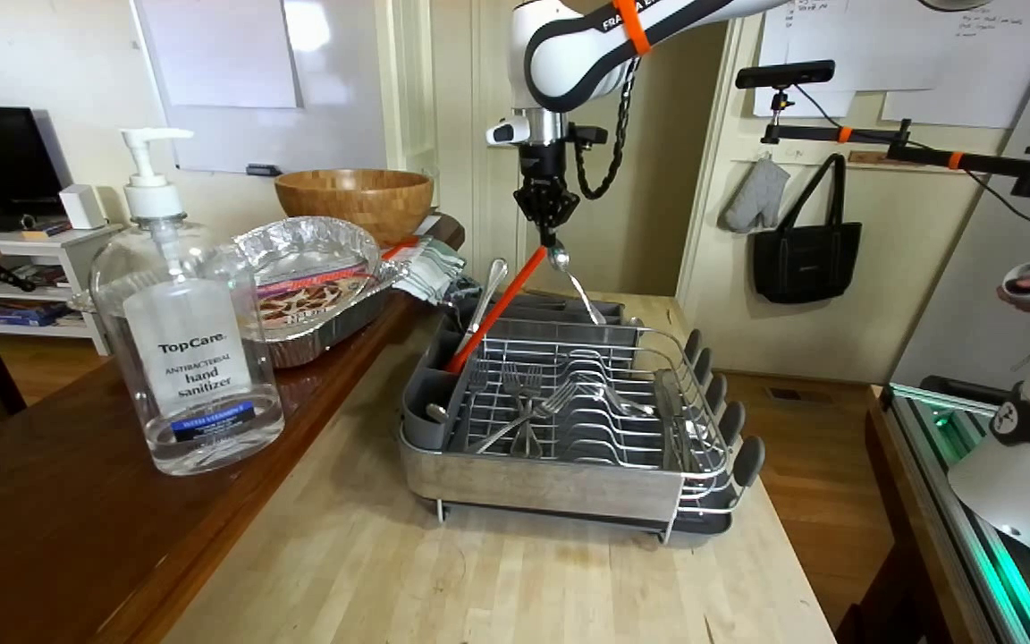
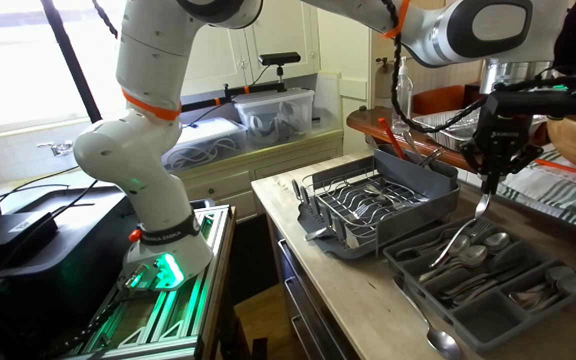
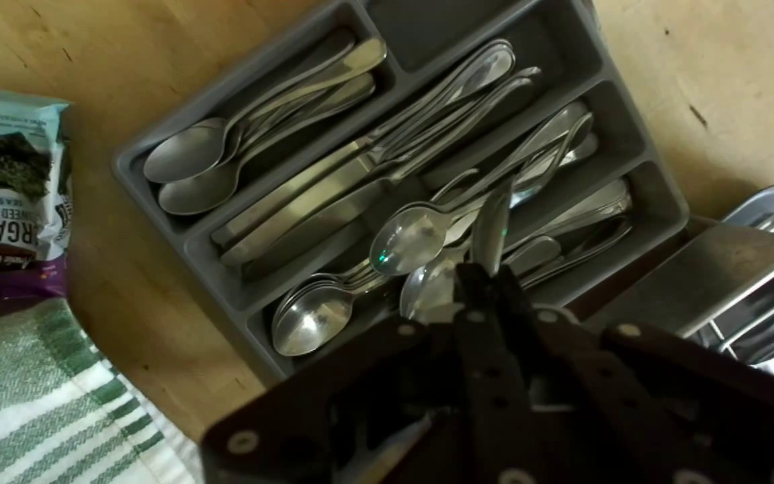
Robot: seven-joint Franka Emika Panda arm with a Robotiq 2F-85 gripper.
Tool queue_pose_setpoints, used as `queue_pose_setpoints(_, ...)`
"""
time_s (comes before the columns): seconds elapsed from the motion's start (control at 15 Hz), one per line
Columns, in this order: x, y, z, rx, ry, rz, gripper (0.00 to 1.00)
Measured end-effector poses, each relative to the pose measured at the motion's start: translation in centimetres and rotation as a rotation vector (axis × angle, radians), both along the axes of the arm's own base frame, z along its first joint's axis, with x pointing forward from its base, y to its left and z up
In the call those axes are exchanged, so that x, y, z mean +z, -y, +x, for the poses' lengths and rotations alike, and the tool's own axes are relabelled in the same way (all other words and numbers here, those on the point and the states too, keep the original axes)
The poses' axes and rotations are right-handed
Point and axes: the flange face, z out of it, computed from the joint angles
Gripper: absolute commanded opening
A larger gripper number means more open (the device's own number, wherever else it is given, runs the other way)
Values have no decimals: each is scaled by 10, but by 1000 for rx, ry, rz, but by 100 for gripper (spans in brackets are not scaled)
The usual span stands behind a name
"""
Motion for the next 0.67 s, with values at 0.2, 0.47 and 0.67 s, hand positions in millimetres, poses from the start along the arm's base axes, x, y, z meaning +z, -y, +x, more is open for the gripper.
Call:
queue_pose_setpoints(0.2,2,-3,4,0,23,11,6)
queue_pose_setpoints(0.47,2,-3,5,2,29,11,1)
queue_pose_setpoints(0.67,2,-3,5,2,29,11,1)
